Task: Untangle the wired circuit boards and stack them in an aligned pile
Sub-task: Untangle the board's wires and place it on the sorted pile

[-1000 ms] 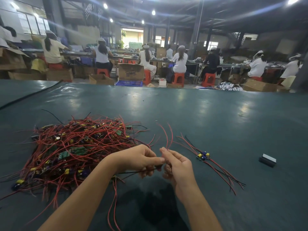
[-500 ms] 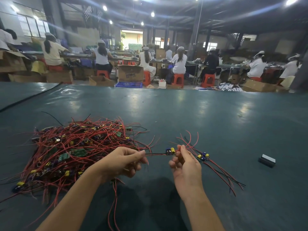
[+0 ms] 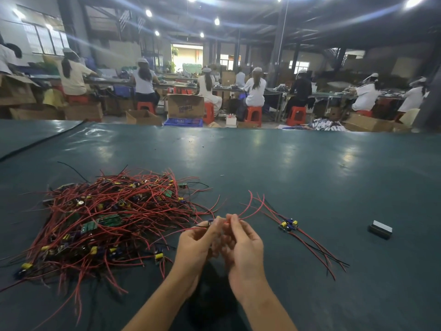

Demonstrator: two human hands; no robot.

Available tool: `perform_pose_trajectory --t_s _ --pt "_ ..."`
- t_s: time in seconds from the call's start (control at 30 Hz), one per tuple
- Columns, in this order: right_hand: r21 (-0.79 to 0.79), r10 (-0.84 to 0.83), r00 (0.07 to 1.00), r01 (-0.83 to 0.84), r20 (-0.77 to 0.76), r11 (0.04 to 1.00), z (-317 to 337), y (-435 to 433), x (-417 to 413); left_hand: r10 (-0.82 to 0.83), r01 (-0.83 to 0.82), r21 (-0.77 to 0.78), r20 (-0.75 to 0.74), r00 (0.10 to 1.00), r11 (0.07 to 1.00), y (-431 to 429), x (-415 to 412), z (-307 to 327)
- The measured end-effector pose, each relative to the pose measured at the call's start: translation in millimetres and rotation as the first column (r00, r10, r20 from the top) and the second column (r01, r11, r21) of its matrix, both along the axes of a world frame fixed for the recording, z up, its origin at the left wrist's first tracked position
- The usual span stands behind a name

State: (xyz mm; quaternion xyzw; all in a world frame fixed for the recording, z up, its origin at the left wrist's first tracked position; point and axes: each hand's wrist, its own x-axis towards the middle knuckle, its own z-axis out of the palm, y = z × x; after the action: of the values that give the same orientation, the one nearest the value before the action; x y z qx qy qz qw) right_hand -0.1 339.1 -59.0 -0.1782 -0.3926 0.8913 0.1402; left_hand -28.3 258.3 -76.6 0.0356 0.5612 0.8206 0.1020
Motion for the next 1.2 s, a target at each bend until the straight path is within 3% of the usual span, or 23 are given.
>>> perform_pose_trajectory --t_s 0.1,0.27,0.67,0.9,1.07,1.2 --pt "0.115 0.015 1.000 -0.017 0.022 0.993 -6 -9 -1 0.059 -0.059 0.037 0.024 0.998 0.998 -10 -3 -5" --pt "0.160 -0.031 0.999 0.028 0.014 0.987 -6 -13 1 -0.006 -0.008 0.112 0.130 0.992 0.994 -12 -2 -4" --pt "0.349 -0.106 0.994 0.096 0.008 0.932 -10 -9 1 0.031 -0.047 0.115 0.141 0.990 0.992 -14 -1 -4" --pt "0.334 -0.067 0.995 0.041 0.069 0.942 -14 -12 3 0.145 -0.145 0.020 -0.024 0.989 0.989 -6 3 -10" --pt "0.222 -0.077 0.989 0.049 0.123 0.974 -10 -14 2 0.170 -0.212 -0.156 -0.244 0.955 0.965 -7 5 -13" --pt "0.215 -0.108 0.981 0.072 0.161 0.974 -9 -11 -1 0.163 -0.313 -0.283 -0.451 0.877 0.907 -8 7 -13"
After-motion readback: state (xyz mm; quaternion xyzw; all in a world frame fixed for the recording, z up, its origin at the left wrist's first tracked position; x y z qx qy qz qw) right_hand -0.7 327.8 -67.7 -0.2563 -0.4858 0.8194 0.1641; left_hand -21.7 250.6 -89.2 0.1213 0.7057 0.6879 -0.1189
